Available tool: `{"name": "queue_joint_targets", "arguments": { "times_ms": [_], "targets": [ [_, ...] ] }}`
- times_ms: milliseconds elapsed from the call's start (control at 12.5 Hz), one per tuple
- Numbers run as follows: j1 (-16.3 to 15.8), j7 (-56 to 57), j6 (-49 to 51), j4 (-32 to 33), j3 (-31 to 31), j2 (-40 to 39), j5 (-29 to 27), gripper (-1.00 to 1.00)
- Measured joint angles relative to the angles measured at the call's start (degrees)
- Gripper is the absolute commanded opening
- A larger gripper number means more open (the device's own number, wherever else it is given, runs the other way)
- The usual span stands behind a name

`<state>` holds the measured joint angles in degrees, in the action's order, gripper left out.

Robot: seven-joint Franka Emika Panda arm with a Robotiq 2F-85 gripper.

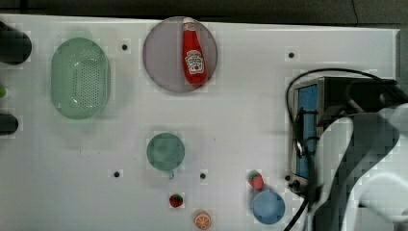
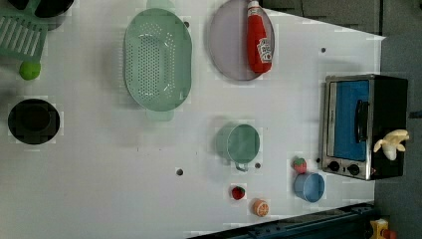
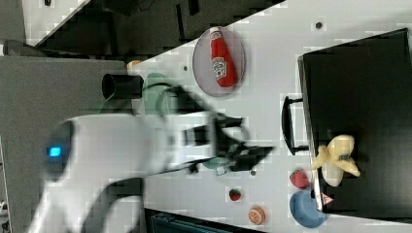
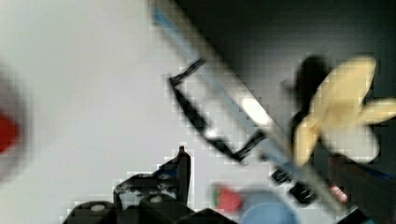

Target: Pick banana from table and place on oven.

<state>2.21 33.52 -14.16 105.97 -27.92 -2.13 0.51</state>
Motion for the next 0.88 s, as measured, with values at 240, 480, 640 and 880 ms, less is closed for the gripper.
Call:
{"name": "queue_joint_targets", "arguments": {
  "times_ms": [240,480,640,880],
  "targets": [
    [-1.08,-14.93,6.67,0.11,8.25,9.57,1.42,1.0],
    [-2.84,-26.83,12.19,-2.41,17.67,16.44,2.67,1.0],
    [-3.63,-32.25,14.9,-3.02,23.96,20.12,2.6,1.0],
    [-6.52,-35.88,15.22,-2.07,25.66,22.61,2.65,1.0]
  ]
}}
